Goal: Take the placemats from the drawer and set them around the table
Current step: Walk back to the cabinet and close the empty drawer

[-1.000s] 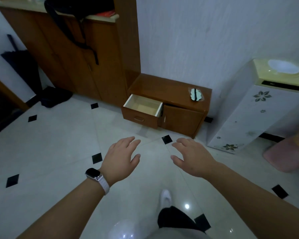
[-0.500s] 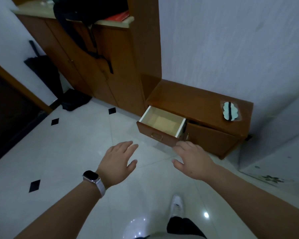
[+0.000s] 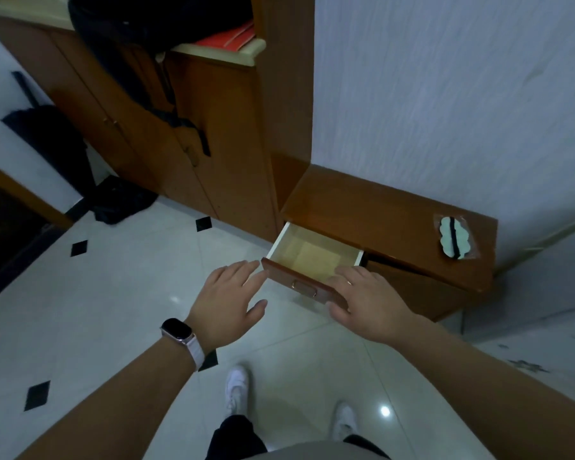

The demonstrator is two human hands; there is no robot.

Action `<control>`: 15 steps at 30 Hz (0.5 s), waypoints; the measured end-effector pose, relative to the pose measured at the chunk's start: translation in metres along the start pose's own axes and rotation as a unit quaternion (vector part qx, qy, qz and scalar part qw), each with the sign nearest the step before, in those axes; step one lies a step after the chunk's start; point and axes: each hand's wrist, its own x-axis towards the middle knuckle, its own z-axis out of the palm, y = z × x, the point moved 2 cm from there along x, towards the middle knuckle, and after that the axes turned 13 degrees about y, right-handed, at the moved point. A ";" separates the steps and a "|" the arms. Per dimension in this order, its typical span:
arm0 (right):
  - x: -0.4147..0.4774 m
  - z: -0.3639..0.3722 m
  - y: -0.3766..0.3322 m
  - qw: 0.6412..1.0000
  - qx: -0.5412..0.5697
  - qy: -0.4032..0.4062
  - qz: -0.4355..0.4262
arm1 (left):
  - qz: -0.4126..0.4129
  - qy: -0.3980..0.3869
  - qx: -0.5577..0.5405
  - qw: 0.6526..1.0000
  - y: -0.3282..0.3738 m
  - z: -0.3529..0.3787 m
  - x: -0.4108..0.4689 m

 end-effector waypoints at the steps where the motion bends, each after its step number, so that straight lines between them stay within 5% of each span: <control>1: 0.008 0.003 -0.002 1.000 -0.005 -0.004 0.009 | 0.012 -0.006 -0.005 1.000 -0.012 0.004 0.007; 15: 0.105 0.060 -0.070 0.980 0.012 -0.008 0.200 | 0.155 -0.071 -0.055 0.984 -0.168 0.078 0.082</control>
